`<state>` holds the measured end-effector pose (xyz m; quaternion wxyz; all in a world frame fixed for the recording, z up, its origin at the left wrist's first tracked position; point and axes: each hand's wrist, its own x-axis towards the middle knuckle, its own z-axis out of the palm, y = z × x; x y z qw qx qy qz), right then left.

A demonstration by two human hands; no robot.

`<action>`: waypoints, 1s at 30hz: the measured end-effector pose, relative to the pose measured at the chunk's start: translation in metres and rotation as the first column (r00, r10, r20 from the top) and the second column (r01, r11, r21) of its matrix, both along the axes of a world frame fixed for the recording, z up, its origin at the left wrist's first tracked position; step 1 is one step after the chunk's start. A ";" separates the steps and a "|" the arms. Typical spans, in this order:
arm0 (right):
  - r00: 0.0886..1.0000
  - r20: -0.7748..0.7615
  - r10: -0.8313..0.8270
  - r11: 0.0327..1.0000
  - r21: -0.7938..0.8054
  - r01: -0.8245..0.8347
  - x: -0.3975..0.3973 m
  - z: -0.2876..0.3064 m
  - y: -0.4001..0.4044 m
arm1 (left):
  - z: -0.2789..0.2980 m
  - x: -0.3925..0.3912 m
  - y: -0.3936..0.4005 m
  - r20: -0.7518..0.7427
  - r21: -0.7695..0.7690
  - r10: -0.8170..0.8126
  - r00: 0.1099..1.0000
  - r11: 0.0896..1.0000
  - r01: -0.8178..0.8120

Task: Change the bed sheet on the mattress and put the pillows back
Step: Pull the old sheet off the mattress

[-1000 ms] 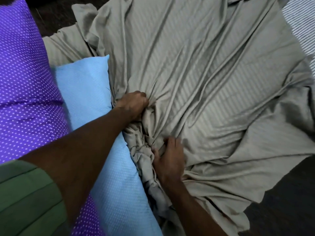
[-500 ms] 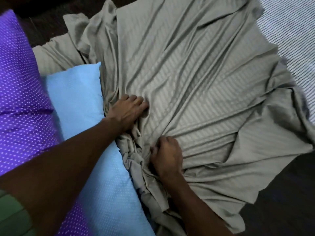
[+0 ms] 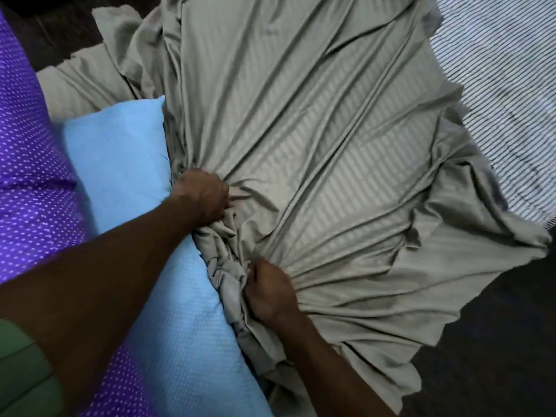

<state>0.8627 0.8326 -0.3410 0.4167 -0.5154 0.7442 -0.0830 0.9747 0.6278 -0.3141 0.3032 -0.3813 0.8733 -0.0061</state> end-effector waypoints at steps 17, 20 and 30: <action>0.975 -0.102 -0.197 0.980 0.004 0.198 0.009 -0.002 0.021 | -0.004 0.006 0.004 -0.099 0.073 -0.035 0.995 0.996 0.042; 0.945 -0.222 -0.242 0.969 -0.103 0.224 0.006 0.000 0.020 | -0.009 0.009 0.007 -0.308 0.029 -0.030 0.951 0.999 0.041; 0.932 -0.073 -0.355 0.927 -0.160 0.340 0.020 0.002 0.001 | -0.006 0.009 0.003 -0.262 0.118 -0.104 0.959 0.983 0.139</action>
